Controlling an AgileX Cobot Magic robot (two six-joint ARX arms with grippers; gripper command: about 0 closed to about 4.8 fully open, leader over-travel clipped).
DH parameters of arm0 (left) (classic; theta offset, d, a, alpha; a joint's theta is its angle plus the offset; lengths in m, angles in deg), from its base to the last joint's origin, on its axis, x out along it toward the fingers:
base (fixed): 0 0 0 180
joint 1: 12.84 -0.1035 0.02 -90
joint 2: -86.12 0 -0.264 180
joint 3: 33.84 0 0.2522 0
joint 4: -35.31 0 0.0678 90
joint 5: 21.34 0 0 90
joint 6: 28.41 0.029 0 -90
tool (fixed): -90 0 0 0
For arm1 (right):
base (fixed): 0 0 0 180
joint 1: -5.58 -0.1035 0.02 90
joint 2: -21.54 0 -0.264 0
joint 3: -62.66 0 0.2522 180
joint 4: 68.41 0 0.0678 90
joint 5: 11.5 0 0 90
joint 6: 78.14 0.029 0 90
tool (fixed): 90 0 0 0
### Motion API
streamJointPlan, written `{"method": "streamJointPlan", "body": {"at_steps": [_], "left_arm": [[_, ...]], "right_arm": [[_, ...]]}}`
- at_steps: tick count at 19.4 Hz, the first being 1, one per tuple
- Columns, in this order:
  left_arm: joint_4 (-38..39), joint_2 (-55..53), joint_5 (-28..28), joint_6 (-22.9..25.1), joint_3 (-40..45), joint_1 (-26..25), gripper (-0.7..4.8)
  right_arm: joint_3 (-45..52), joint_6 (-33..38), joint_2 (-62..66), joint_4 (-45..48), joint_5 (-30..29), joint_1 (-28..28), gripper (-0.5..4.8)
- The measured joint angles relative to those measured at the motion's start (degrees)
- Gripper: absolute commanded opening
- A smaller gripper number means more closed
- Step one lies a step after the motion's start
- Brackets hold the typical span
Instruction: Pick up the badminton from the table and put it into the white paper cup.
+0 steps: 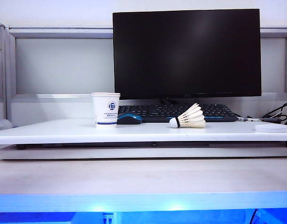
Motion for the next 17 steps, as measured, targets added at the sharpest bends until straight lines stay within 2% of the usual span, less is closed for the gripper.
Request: {"method": "streamJointPlan", "body": {"at_steps": [4, 6, 7, 9, 10, 16, 17], "left_arm": [[0.0, 0.0, -1.4, 0.0, 0.0, 0.0, -0.02], [0.0, 0.0, -2.7, 0.0, 0.0, 0.0, -0.02], [0.0, 0.0, -2.8, 0.0, 0.0, 0.0, -0.02], [0.0, 0.0, -2.8, 0.0, 0.0, 0.0, -0.02], [0.0, 0.0, -2.8, 0.0, 0.0, 0.0, -0.02], [-0.2, 0.0, -5.0, -0.1, 0.0, 0.0, -0.02], [-0.2, 0.0, -5.7, -0.1, 0.0, 0.0, -0.02]], "right_arm": [[0.0, 0.0, 0.0, 0.5, 0.0, 0.0, -0.08], [0.0, 0.0, 0.0, 4.9, -1.8, 0.0, -0.03], [-0.2, 0.0, 0.0, 5.9, -1.8, 0.0, 0.31], [-0.9, 0.3, 0.0, 6.8, -1.8, 0.0, 1.38], [-1.2, 1.7, 0.0, 6.8, -1.8, 0.0, 1.53], [-5.3, 6.8, 0.1, 7.2, -1.7, 0.0, 1.6], [-6.6, 7.1, 0.3, 7.6, -1.7, 0.0, 1.82]]}}
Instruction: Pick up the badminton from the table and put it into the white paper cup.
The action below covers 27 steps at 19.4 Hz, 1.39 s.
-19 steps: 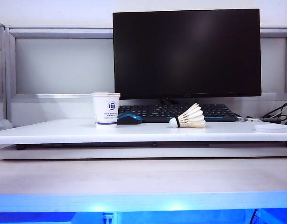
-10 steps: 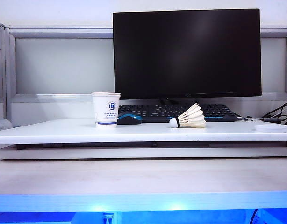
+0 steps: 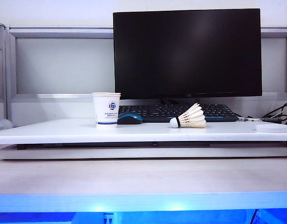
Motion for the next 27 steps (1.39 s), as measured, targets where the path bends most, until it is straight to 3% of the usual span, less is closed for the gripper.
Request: {"method": "streamJointPlan", "body": {"at_steps": [2, 4, 8, 12, 16, 20, 23, 27], "left_arm": [[0.0, 0.0, -0.8, 0.0, 0.0, 0.0, -0.02], [0.0, 0.0, -0.8, 0.0, 0.0, 0.0, -0.02], [0.0, 0.0, -0.9, 0.0, 0.0, 0.0, -0.02], [0.0, 0.0, -1.0, 0.0, 0.0, 0.0, -0.02], [0.0, 0.0, -1.0, 0.0, 0.0, 0.0, -0.02], [0.0, 0.0, -1.0, 0.0, 0.0, 0.0, -0.02], [0.0, 0.0, -1.2, 0.0, 0.0, 0.0, -0.02], [0.0, 0.0, -1.2, 0.0, 0.0, 0.0, -0.02]], "right_arm": [[-2.1, 0.3, 2.1, 0.4, -0.4, 0.0, 2.78], [-4.1, 1.4, 6.4, 0.3, -1.5, 0.0, 3.2], [-7.5, 3.4, 19.1, 4.1, -6.7, 0.0, 3.21], [-11.7, 3.6, 33.3, 14.7, -10.4, 0.0, 3.21], [-16.4, 4.2, 47.4, 18.4, -12.7, -0.7, 3.79], [-20.6, 4.9, 58.6, 21.4, -13.1, -5.5, 3.78], [-23.1, 4.9, 67.5, 29.4, -12.2, -10.3, 3.78], [-27.6, 4.9, 78.5, 32.3, -10.3, -12.2, 3.78]]}}
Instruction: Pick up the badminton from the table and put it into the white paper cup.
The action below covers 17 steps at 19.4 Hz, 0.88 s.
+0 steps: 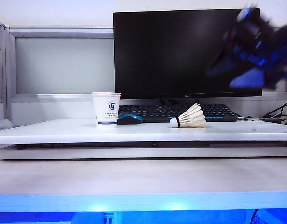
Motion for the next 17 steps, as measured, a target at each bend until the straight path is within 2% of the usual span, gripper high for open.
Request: {"method": "streamJointPlan", "body": {"at_steps": [14, 17], "left_arm": [[0.5, 0.0, -0.9, 0.0, 0.0, 0.0, -0.02], [0.5, 0.0, -0.9, 0.0, 0.0, 0.0, -0.02]], "right_arm": [[-16.6, 0.1, 21.5, 1.0, 0.2, -0.2, 3.77], [-18.9, 0.5, 24.2, 1.0, 0.1, -0.5, 3.57]]}}
